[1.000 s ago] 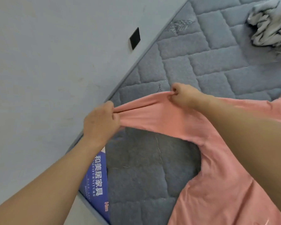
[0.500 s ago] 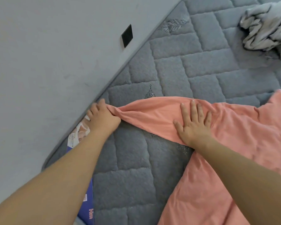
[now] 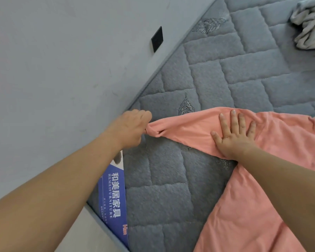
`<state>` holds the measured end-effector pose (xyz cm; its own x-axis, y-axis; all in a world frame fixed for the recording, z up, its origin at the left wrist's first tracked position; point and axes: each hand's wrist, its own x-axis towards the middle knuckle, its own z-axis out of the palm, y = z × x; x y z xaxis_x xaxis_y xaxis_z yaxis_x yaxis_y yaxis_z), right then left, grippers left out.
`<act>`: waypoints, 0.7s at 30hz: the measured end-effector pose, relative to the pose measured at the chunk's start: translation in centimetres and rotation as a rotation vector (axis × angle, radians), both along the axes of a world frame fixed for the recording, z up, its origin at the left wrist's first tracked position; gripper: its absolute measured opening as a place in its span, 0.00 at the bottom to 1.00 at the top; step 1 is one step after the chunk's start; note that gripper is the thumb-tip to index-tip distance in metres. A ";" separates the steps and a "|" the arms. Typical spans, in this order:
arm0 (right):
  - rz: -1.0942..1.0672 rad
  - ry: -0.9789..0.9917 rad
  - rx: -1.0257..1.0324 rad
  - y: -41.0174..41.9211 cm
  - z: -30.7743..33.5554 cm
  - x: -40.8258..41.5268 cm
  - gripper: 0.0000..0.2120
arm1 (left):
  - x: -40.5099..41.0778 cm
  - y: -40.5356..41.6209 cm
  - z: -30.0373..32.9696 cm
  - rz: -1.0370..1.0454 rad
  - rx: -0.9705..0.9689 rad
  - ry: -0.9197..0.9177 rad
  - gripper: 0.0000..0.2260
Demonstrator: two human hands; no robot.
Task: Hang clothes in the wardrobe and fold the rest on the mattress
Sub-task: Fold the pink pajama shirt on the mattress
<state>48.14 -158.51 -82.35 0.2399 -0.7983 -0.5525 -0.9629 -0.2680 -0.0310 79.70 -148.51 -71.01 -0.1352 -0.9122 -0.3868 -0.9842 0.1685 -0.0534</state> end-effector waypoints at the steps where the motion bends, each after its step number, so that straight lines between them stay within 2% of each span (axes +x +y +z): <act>1: 0.002 0.005 0.002 0.1 -0.1 0.0 0.36 | -0.1 0.1 0.1 0.074 0.028 0.039 0.13; 4: -0.001 0.017 0.004 0.2 0.0 0.1 0.36 | 0.2 -0.2 1.3 0.264 -0.044 0.086 0.19; 6: 0.001 0.027 0.011 0.0 0.2 0.2 0.36 | 1.0 -0.3 2.2 0.135 -0.251 0.004 0.15; 8: -0.001 0.033 0.020 0.0 0.3 0.2 0.36 | 2.4 0.6 2.4 -0.029 -0.556 -0.098 0.08; 9: 0.001 0.034 0.020 0.0 0.2 0.1 0.36 | 2.8 1.5 2.2 -0.072 -0.600 -0.154 0.09; 10: 0.003 0.033 0.018 0.1 0.1 0.1 0.36 | 3.1 2.7 1.7 -0.077 -0.511 -0.239 0.14; 12: 0.004 0.029 0.014 0.0 -0.2 0.1 0.37 | 2.3 5.2 0.5 0.004 -0.066 -0.418 0.24; 13: 0.003 0.028 0.015 -0.1 -0.3 0.1 0.37 | 1.1 6.2 -0.2 0.085 0.111 -0.474 0.25; 15: 0.006 0.000 0.031 -0.2 -0.3 0.0 0.36 | -2.2 6.5 -1.4 0.238 0.174 -0.338 0.24; 17: 0.035 -0.103 0.036 -0.1 0.2 -0.7 0.35 | -7.1 5.0 -2.4 0.244 0.064 -0.062 0.26; 19: 0.092 -0.279 -0.078 0.3 1.1 -2.1 0.34 | -12.0 2.2 -3.7 0.218 -0.051 0.207 0.26; 21: 0.052 -0.396 -0.236 0.9 1.8 -4.9 0.30 | -15.2 -0.5 -5.1 0.231 0.005 0.317 0.27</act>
<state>43.23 -157.57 -80.59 0.4386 -0.8726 -0.2152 -0.8746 -0.3593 -0.3257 64.46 -149.06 -76.08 -0.0405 -0.9310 -0.3628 -0.9638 -0.0594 0.2600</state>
